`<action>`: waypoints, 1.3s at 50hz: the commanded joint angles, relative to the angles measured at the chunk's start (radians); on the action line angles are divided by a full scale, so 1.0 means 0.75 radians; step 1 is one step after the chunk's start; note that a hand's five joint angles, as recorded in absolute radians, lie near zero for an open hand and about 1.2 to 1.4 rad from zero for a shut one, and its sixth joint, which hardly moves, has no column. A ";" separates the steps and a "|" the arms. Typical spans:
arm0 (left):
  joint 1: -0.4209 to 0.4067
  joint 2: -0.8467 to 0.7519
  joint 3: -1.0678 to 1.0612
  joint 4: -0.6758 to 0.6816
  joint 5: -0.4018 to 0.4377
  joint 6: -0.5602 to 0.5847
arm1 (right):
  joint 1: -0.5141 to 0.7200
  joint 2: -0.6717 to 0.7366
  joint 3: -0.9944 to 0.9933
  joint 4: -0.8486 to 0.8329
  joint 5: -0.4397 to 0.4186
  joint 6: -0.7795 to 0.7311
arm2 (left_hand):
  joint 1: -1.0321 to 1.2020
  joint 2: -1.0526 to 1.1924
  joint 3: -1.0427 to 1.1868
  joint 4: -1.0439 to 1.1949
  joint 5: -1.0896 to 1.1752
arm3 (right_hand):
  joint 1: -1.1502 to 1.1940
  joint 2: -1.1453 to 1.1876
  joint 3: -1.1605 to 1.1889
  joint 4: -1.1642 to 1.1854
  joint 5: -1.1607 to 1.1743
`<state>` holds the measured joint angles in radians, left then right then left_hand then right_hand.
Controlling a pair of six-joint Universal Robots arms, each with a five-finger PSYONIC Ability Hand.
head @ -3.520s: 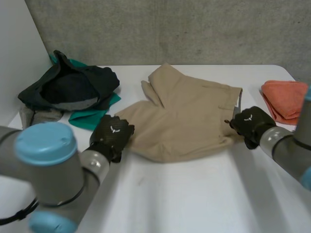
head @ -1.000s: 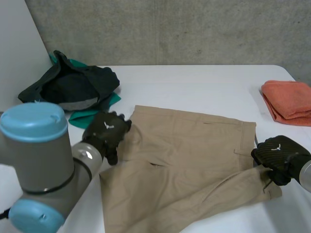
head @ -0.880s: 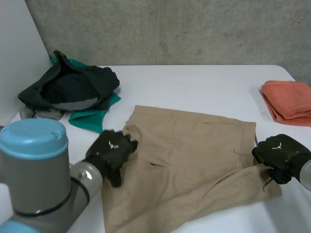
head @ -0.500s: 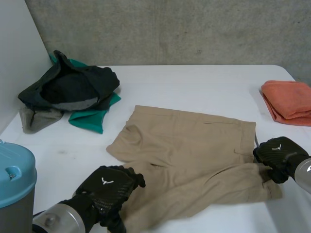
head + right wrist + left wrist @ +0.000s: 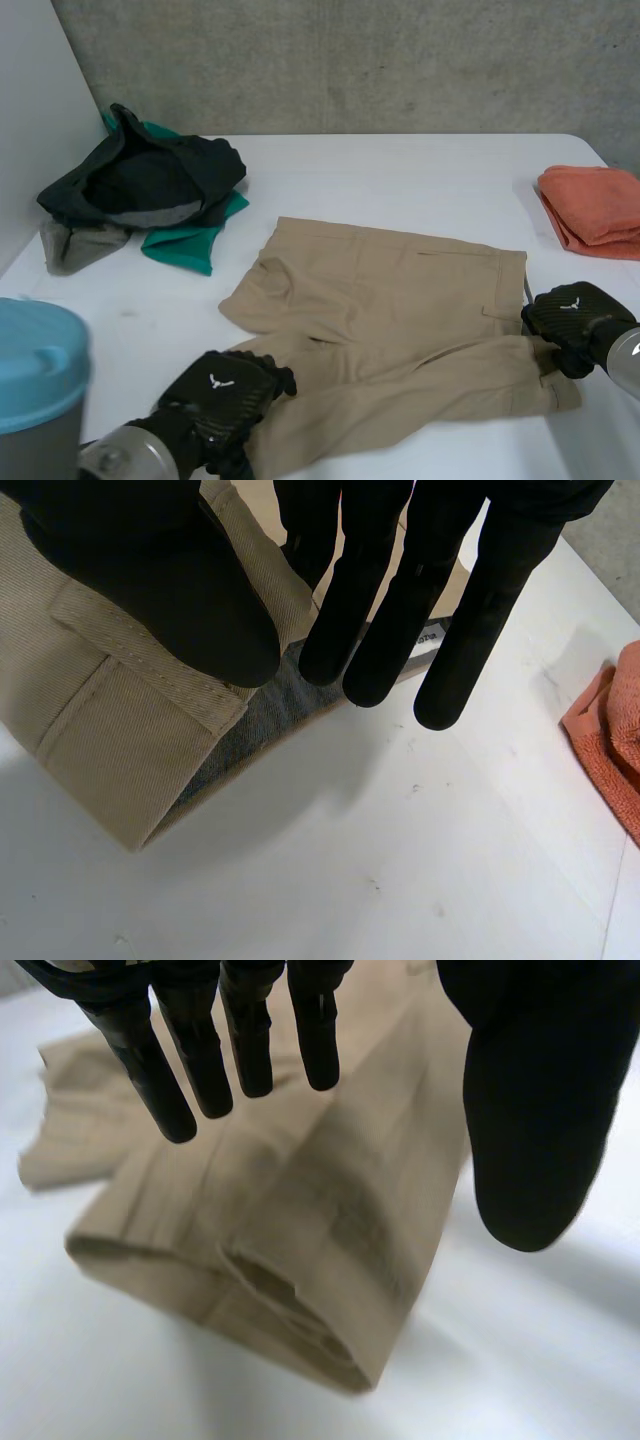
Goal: Fold the laundry.
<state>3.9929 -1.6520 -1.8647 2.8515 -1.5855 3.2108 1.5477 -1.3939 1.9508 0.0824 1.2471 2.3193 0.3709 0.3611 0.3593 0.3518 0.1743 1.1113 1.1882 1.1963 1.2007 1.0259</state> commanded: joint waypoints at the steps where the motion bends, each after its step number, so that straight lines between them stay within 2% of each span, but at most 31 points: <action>1: 0.002 -0.149 0.005 0.070 -0.078 0.002 | -0.002 -0.013 0.003 0.001 0.000 0.000 | 0.981 0.994 0.997 1.007 1.011 | 0.380 0.277 0.267 0.261 0.261; 2: 0.002 -0.147 0.011 0.078 -0.099 0.002 | -0.002 -0.019 0.003 0.001 0.000 0.000 | 1.282 1.296 1.298 1.308 1.312 | 0.380 0.277 0.267 0.261 0.261; 3: 0.000 -0.137 0.028 0.110 -0.137 0.004 | -0.002 -0.023 0.005 0.003 0.000 0.000 | 1.366 1.379 1.382 1.392 1.396 | 0.380 0.277 0.267 0.261 0.261; 7: -0.012 -0.084 0.075 0.206 -0.207 0.028 | -0.002 -0.056 0.009 0.009 -0.006 -0.006 | 1.367 1.380 1.383 1.393 1.397 | 0.380 0.277 0.267 0.261 0.261; 10: -0.010 -0.078 0.118 0.276 -0.209 0.059 | 0.002 -0.068 0.003 0.003 -0.016 -0.006 | 1.367 1.380 1.383 1.393 1.397 | 0.380 0.277 0.267 0.261 0.261; 14: -0.002 -0.157 0.222 0.423 -0.209 0.206 | 0.012 -0.062 -0.044 -0.022 -0.020 0.010 | 1.367 1.380 1.383 1.393 1.397 | 0.380 0.277 0.267 0.261 0.261; 20: 0.037 -0.446 0.490 0.695 -0.211 0.533 | 0.100 0.016 -0.179 -0.189 0.002 0.065 | 1.367 1.380 1.383 1.393 1.397 | 0.380 0.277 0.267 0.261 0.261; 22: 0.086 -0.560 0.616 0.771 -0.205 0.633 | 0.121 0.085 -0.249 -0.271 0.018 0.092 | 1.367 1.380 1.383 1.393 1.397 | 0.380 0.277 0.267 0.261 0.261; 27: 0.117 -0.810 0.890 0.857 -0.201 0.752 | 0.143 0.245 -0.386 -0.427 0.092 0.166 | 1.367 1.380 1.383 1.393 1.397 | 0.380 0.277 0.267 0.261 0.261; 31: 0.121 -1.008 1.134 0.880 -0.205 0.771 | 0.203 0.422 -0.523 -0.531 0.133 0.172 | 1.367 1.380 1.383 1.393 1.397 | 0.380 0.277 0.267 0.261 0.261; 36: 0.123 -1.207 1.390 0.882 -0.216 0.785 | 0.241 0.657 -0.729 -0.627 0.263 0.166 | 1.367 1.380 1.383 1.393 1.397 | 0.380 0.277 0.267 0.261 0.261; 38: 0.123 -1.274 1.473 0.874 -0.207 0.775 | 0.244 0.699 -0.772 -0.650 0.296 0.168 | 1.367 1.380 1.383 1.393 1.397 | 0.380 0.277 0.267 0.261 0.261; 39: 0.121 -1.289 1.488 0.872 -0.205 0.769 | 0.246 0.727 -0.807 -0.666 0.321 0.182 | 1.259 1.272 1.275 1.285 1.289 | 0.380 0.277 0.267 0.261 0.261; 40: 0.123 -1.297 1.490 0.870 -0.197 0.767 | 0.248 0.738 -0.822 -0.668 0.327 0.184 | 0.847 0.860 0.863 0.873 0.877 | 0.056 -0.047 -0.058 -0.063 -0.063; 41: 0.121 -1.299 1.482 0.870 -0.177 0.763 | 0.252 0.742 -0.830 -0.668 0.333 0.184 | -0.203 -0.190 -0.188 -0.178 -0.174 | -0.409 -0.511 -0.522 -0.528 -0.527; 42: 0.119 -1.299 1.478 0.872 -0.161 0.761 | 0.256 0.744 -0.832 -0.668 0.342 0.184 | -0.262 -0.249 -0.246 -0.236 -0.232 | -0.863 -0.965 -0.976 -0.982 -0.982; 43: 0.115 -1.297 1.474 0.872 -0.150 0.761 | 0.268 0.740 -0.832 -0.668 0.350 0.190 | -0.203 -0.190 -0.187 -0.177 -0.173 | -1.249 -1.352 -1.362 -1.368 -1.368; 50: 0.059 -1.144 1.339 0.867 -0.132 0.720 | 0.289 0.601 -0.718 -0.615 0.342 0.239 | -0.262 -0.249 -0.246 -0.236 -0.232 | -1.249 -1.352 -1.362 -1.368 -1.368; 54: 0.065 -1.017 1.169 0.867 -0.130 0.644 | 0.280 0.439 -0.607 -0.476 0.313 0.264 | -0.262 -0.249 -0.246 -0.236 -0.232 | -1.249 -1.352 -1.362 -1.368 -1.368; 59: 0.088 -0.829 0.918 0.863 -0.124 0.542 | 0.229 0.335 -0.442 -0.239 0.174 0.305 | -0.262 -0.249 -0.246 -0.236 -0.232 | -1.249 -1.352 -1.362 -1.368 -1.368; 65: 0.092 -0.681 0.654 0.867 -0.115 0.448 | 0.135 0.312 -0.310 -0.212 0.078 0.360 | -0.262 -0.249 -0.246 -0.236 -0.232 | -1.141 -1.244 -1.255 -1.261 -1.260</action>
<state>4.0562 -2.2618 -1.2003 3.4997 -1.6766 3.6097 1.7100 -1.1456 1.6302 -0.1086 1.3746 2.5557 0.1908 0.2064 0.2119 0.2029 0.0495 0.2369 0.2192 0.2160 0.2143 0.0506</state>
